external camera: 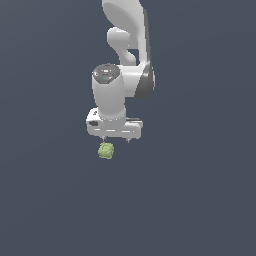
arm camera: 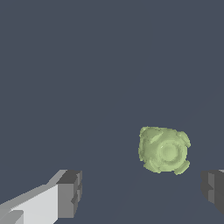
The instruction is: Pick up the object and move it to a goal position.
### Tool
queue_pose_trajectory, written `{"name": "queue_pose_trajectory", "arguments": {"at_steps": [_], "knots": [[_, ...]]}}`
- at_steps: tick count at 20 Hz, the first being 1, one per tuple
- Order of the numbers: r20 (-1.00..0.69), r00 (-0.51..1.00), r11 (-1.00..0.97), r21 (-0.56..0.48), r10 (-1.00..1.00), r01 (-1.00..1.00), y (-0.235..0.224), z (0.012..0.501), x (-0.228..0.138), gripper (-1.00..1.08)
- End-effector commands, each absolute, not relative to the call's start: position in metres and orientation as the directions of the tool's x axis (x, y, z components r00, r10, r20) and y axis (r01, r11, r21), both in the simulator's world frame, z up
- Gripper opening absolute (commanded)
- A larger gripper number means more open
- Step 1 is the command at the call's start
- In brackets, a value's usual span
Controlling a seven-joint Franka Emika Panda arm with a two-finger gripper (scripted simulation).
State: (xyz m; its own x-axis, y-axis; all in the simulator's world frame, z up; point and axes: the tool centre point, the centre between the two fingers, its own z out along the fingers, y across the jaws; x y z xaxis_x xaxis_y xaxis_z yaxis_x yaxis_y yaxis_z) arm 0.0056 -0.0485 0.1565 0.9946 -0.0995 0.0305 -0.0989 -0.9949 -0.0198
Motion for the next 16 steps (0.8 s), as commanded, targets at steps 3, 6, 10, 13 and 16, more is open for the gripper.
{"name": "queue_pose_trajectory", "arguments": {"at_steps": [3,6,10,13,16], "knots": [[0.014,0.99,-0.99,-0.01,-0.139,-0.139,-0.081,0.12,-0.001,1.0],[0.006,0.988,-0.988,-0.004,-0.157,-0.157,-0.096,0.103,-0.005,1.0],[0.001,0.985,-0.985,0.0,-0.17,-0.17,-0.106,0.091,-0.009,1.0],[-0.001,0.985,-0.985,0.0,-0.17,-0.17,-0.106,0.091,-0.009,1.0],[-0.001,0.985,-0.985,0.0,-0.17,-0.17,-0.106,0.087,-0.01,1.0]]}}
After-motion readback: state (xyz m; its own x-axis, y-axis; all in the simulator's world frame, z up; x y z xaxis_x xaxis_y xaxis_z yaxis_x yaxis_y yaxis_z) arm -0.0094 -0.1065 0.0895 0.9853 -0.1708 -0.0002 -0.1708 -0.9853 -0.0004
